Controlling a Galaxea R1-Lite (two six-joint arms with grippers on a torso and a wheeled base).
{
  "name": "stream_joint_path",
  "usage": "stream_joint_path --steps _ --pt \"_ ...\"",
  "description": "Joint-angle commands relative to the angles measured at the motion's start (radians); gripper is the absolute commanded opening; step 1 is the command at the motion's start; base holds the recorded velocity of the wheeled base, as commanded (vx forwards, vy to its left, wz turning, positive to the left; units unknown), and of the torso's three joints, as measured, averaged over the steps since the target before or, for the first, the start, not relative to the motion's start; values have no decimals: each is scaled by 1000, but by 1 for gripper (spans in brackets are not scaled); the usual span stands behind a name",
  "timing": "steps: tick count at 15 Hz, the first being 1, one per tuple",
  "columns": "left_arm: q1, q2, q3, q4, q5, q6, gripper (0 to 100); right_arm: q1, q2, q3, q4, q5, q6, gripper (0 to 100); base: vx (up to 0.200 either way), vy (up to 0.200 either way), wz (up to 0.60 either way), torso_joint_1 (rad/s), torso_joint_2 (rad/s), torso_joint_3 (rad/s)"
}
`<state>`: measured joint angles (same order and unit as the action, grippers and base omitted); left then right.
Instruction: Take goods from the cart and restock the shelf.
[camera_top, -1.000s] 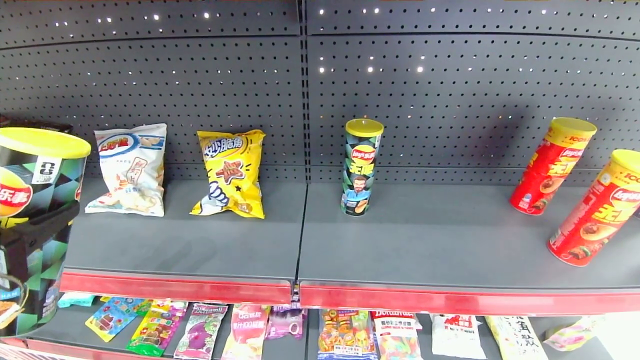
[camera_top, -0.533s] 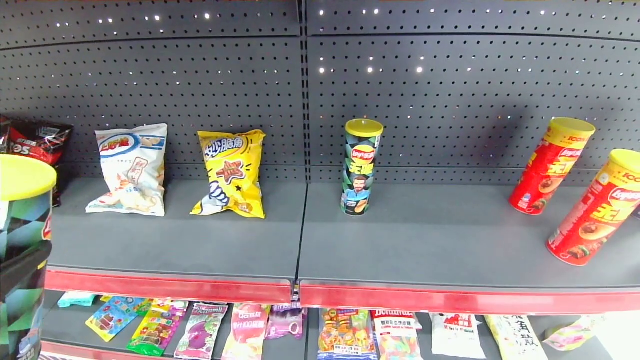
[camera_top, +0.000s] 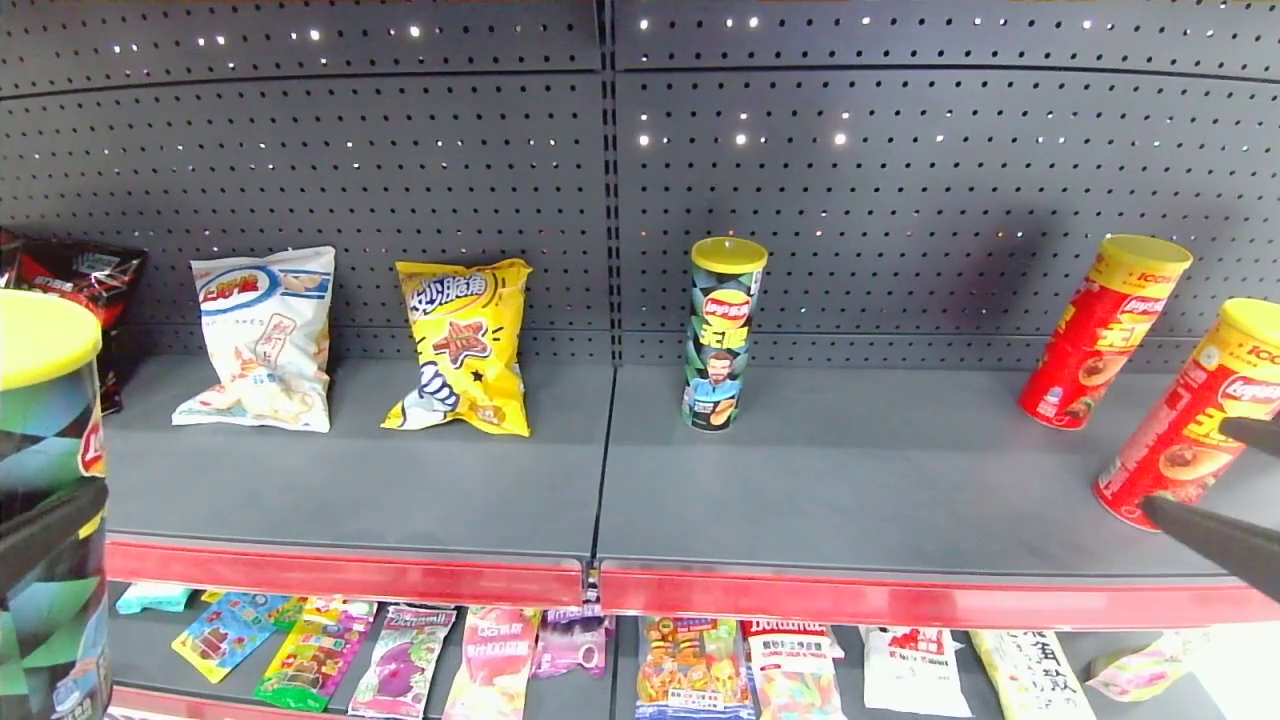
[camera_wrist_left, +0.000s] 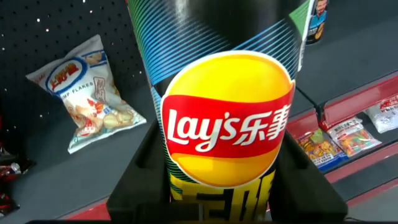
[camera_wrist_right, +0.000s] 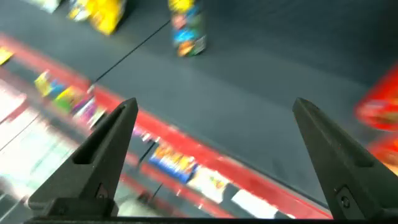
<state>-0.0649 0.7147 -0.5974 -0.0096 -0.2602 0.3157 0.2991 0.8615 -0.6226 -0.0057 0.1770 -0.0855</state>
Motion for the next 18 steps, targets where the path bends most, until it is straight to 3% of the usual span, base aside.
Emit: stream_joint_path --steps 1,4,7,12,16,18 --pt "-4 3 -13 0 -10 6 0 9 162 -14 -10 41 4 100 0 0 0 0 0 0" --pt "-26 25 -30 -10 -74 -4 0 -8 307 -16 -76 78 3 100 0 0 0 0 0 0" --pt "-26 48 -24 -10 -68 -4 0 -11 475 -42 -241 78 1 100 0 0 0 0 0 0" --pt "-26 77 -4 -9 -68 -3 0 -9 674 -118 -289 156 -16 100 0 0 0 0 0 0" --pt "-26 89 2 -7 -68 -1 0 -29 867 -151 -611 114 -19 100 0 0 0 0 0 0" --pt "-26 92 2 -7 -68 -1 0 -35 904 -149 -672 96 -14 100 0 0 0 0 0 0"
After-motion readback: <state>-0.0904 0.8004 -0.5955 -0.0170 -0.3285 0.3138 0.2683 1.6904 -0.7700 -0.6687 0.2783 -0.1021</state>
